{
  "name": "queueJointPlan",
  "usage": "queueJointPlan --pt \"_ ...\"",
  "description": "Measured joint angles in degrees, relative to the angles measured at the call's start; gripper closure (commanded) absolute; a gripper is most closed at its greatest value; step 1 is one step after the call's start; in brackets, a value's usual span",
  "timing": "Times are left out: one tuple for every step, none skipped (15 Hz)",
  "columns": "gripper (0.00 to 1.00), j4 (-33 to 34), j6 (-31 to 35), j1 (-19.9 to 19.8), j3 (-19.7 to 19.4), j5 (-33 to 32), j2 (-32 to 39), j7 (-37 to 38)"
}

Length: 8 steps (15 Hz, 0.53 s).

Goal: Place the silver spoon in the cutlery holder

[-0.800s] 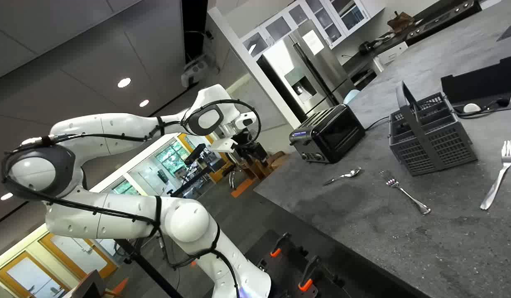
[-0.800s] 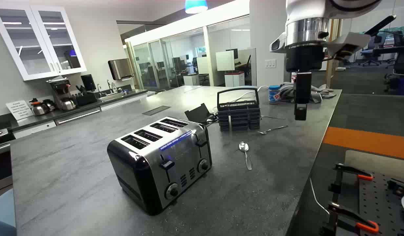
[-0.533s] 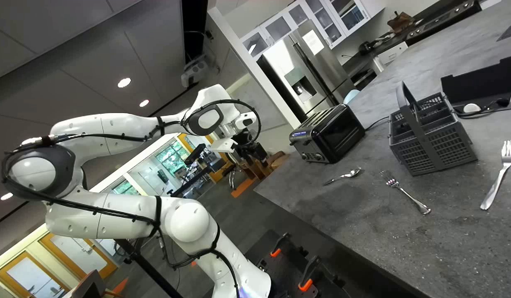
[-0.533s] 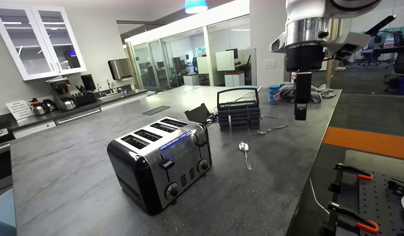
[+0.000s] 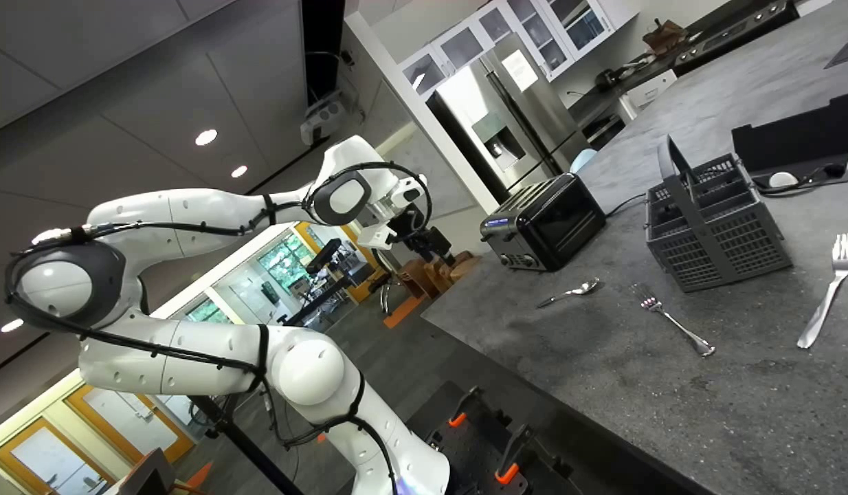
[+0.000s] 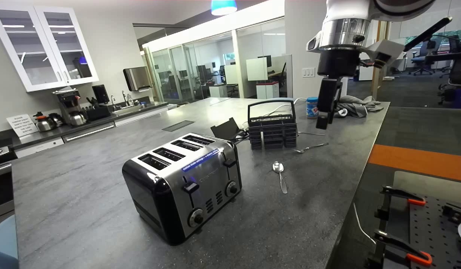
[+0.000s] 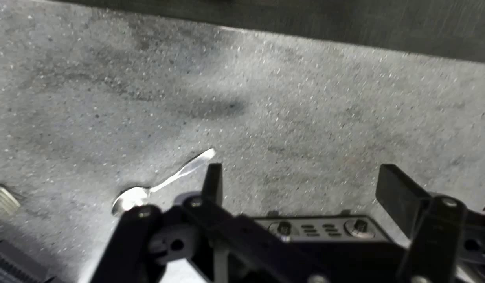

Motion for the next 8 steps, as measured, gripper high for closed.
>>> queueJointPlan --pt "0.0 -0.1 2.8 -1.2 0.5 -0.6 0.5 1.5" --pt "0.0 -0.2 5.6 -2.5 0.9 -1.2 1.2 3.2" --pt "0.0 -0.3 8.4 -3.8 1.4 -2.2 2.3 5.0" --pt "0.0 -0.4 11.0 -5.2 2.0 -3.4 3.4 7.0" --pt "0.0 -0.4 13.7 -6.7 2.7 -4.6 4.7 9.2" --pt "0.0 -0.5 16.7 -8.2 3.3 -5.8 6.3 11.6" --pt "0.0 -0.5 19.6 -9.8 3.9 -7.0 8.0 14.0" --pt "0.0 -0.5 22.3 -11.5 4.6 -8.1 9.9 16.6"
